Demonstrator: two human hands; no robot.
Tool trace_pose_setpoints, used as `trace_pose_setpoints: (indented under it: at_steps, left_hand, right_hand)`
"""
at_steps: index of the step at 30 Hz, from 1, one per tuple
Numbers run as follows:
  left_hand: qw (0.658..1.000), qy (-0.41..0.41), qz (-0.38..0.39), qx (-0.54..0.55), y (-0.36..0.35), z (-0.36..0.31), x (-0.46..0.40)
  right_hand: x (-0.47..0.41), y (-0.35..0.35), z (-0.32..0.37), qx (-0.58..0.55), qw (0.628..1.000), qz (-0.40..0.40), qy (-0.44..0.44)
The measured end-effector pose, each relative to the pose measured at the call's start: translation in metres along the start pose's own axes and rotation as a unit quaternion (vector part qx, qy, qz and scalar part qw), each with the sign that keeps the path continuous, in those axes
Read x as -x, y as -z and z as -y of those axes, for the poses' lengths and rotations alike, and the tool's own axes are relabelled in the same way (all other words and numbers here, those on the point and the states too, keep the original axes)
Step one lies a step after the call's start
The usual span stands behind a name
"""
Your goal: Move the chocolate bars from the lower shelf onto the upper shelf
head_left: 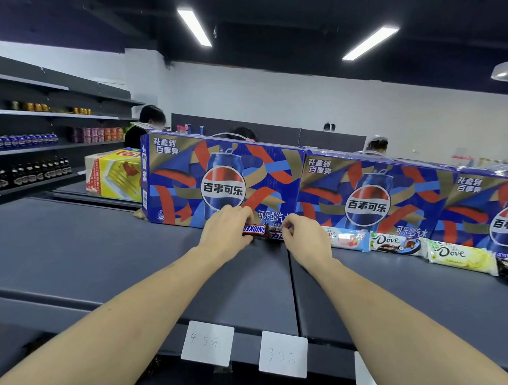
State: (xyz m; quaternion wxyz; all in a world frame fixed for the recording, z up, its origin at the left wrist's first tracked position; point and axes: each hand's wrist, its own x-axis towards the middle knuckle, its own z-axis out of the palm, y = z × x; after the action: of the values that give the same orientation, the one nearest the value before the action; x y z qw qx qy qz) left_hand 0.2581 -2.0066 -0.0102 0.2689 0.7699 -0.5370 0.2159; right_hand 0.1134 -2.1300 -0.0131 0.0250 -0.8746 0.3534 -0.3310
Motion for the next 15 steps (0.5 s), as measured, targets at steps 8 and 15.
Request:
trace_pose_setpoints:
  at_steps: [8, 15]
  left_hand:
    - [0.998, -0.025, 0.039, 0.052, 0.007, 0.000, 0.005]
    - [0.966, 0.053, 0.106, 0.231, 0.012, -0.012, 0.010]
  right_hand:
    - [0.002, 0.001, -0.003, 0.000, 0.999, 0.029, 0.012]
    - [0.002, 0.003, -0.003, 0.030, 0.998, 0.045, 0.015]
